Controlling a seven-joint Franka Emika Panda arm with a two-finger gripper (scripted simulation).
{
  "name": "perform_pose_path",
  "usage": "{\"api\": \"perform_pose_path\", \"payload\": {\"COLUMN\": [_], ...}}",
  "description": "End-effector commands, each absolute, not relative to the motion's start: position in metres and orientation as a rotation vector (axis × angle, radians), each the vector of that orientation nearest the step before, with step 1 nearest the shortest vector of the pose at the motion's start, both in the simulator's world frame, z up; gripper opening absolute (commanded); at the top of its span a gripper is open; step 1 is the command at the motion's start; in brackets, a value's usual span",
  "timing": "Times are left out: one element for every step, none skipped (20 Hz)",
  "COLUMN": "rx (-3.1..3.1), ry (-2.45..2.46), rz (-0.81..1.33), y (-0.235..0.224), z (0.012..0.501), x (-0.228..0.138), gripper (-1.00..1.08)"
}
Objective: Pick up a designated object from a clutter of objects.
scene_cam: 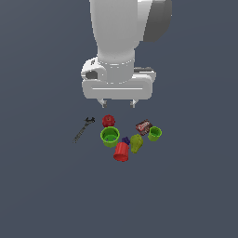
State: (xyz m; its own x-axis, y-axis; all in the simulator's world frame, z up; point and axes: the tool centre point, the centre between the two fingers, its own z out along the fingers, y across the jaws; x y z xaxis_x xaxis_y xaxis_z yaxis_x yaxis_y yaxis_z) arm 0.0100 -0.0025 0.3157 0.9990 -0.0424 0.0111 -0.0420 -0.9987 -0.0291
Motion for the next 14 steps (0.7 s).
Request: {"api": "perform_pose_path", "payload": {"rx": [-3.112, -3.112, -3.112, -3.111, -3.11, -3.109, -3.108, -3.107, -3.105, -3.104, -3.103, -3.103, -3.103, -3.103], "ry": [0.066, 0.064, 0.059, 0.052, 0.042, 0.029, 0.016, 0.005, -0.001, -0.004, -0.004, -0.002, 0.0, 0.001], "rz": [-0.018, -0.019, -0.02, -0.022, -0.025, -0.029, -0.034, -0.038, -0.041, -0.043, -0.045, -0.045, -0.045, -0.044], "y": [-0.002, -0.002, 0.0, 0.003, 0.008, 0.013, 0.02, 0.025, 0.03, 0.033, 0.035, 0.036, 0.036, 0.036], "z": [0.316, 0.316, 0.316, 0.316, 0.317, 0.318, 0.319, 0.32, 0.321, 0.321, 0.322, 0.323, 0.323, 0.323], "x": [0.01, 0.01, 0.01, 0.011, 0.011, 0.011, 0.012, 0.012, 0.012, 0.012, 0.012, 0.012, 0.012, 0.012], "gripper": [1.0, 1.0, 1.0, 1.0, 1.0, 1.0, 1.0, 1.0, 1.0, 1.0, 1.0, 1.0, 1.0, 1.0]}}
